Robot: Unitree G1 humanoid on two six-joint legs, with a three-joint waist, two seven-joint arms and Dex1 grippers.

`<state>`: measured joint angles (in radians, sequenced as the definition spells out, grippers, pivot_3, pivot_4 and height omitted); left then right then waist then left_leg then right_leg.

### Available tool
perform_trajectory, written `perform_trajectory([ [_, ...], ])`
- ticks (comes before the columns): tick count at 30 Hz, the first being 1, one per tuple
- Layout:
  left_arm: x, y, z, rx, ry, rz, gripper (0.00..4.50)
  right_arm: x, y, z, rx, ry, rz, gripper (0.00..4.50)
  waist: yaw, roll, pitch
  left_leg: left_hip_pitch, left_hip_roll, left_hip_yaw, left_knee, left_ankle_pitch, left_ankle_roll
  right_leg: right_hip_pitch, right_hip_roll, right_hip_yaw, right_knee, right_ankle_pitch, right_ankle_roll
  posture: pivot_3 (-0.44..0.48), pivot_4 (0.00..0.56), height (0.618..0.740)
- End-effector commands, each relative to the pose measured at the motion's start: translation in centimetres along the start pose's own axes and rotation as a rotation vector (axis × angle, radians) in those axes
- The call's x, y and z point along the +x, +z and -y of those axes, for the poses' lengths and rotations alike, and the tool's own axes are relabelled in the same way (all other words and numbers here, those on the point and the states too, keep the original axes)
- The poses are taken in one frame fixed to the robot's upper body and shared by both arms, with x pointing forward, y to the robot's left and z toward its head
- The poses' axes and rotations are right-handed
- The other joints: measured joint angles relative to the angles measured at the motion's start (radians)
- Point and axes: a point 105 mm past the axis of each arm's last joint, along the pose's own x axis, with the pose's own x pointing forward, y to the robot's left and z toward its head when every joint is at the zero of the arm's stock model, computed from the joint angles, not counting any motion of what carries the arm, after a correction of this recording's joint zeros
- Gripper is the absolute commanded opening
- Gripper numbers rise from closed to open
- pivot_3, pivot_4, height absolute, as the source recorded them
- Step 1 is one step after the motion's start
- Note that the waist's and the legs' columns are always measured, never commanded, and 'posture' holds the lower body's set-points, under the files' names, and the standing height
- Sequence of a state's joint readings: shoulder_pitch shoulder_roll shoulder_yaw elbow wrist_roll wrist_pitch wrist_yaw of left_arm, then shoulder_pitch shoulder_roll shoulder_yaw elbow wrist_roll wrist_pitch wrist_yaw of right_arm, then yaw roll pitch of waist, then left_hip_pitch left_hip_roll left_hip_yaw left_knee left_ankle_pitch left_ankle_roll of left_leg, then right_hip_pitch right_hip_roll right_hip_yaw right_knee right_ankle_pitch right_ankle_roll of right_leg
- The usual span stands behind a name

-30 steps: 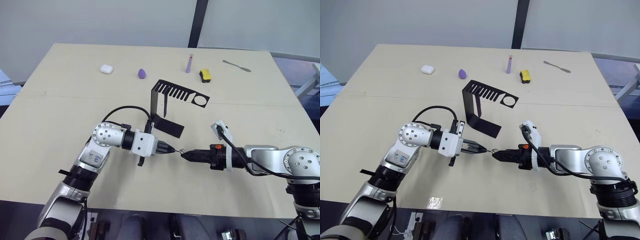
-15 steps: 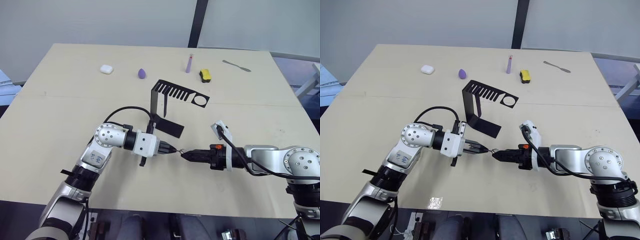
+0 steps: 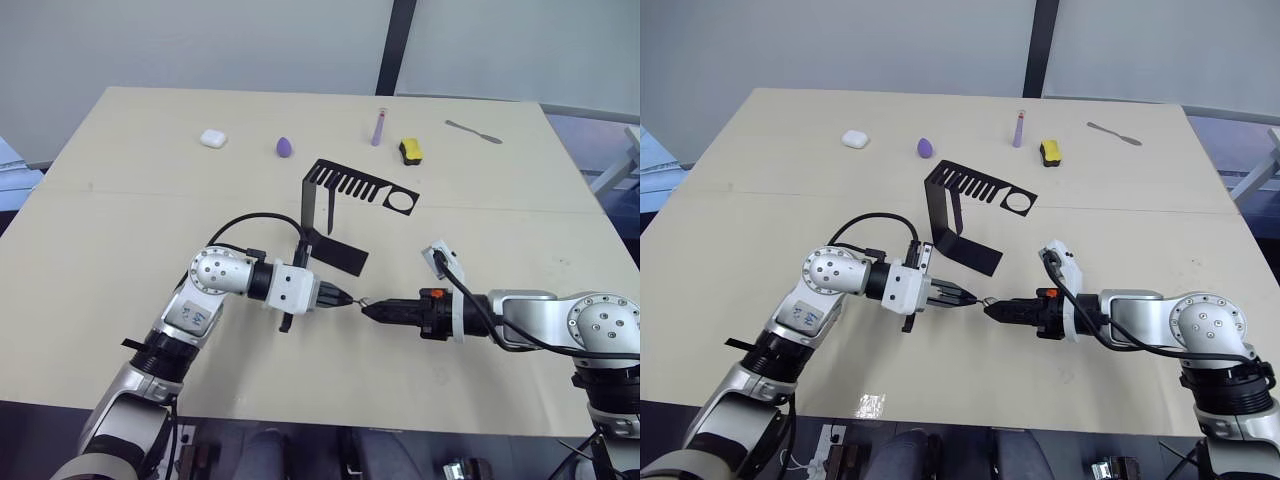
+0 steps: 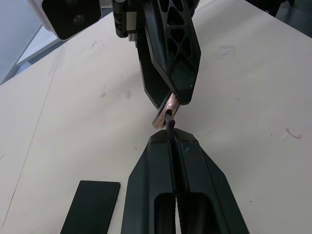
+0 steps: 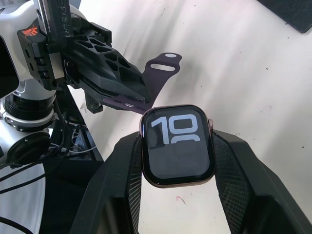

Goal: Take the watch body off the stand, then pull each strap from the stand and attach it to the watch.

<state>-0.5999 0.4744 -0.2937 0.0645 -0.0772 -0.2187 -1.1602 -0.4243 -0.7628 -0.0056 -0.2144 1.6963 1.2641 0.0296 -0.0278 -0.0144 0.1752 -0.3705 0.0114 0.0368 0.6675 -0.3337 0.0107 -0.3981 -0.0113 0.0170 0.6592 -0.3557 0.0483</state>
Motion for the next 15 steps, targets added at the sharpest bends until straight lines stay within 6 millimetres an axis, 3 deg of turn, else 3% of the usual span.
perform_trajectory([
  [1,0.35,0.57,-0.44,0.030,0.010,0.010,0.00,0.03,0.49,-1.40,-0.040,0.047,0.014,1.61,0.000,0.000,0.000,0.000,0.000,0.000,0.000,0.000,0.000,0.000,0.000,0.000,0.000,0.000,0.000,0.000,0.150,0.740],
  [15,0.38,0.32,-0.66,0.049,0.020,-0.011,0.00,0.27,0.76,-1.31,-0.048,0.028,0.018,1.61,0.000,0.000,0.000,0.000,0.000,0.000,0.000,0.000,0.000,0.000,0.000,0.000,0.000,0.000,0.000,0.000,0.150,0.740],
])
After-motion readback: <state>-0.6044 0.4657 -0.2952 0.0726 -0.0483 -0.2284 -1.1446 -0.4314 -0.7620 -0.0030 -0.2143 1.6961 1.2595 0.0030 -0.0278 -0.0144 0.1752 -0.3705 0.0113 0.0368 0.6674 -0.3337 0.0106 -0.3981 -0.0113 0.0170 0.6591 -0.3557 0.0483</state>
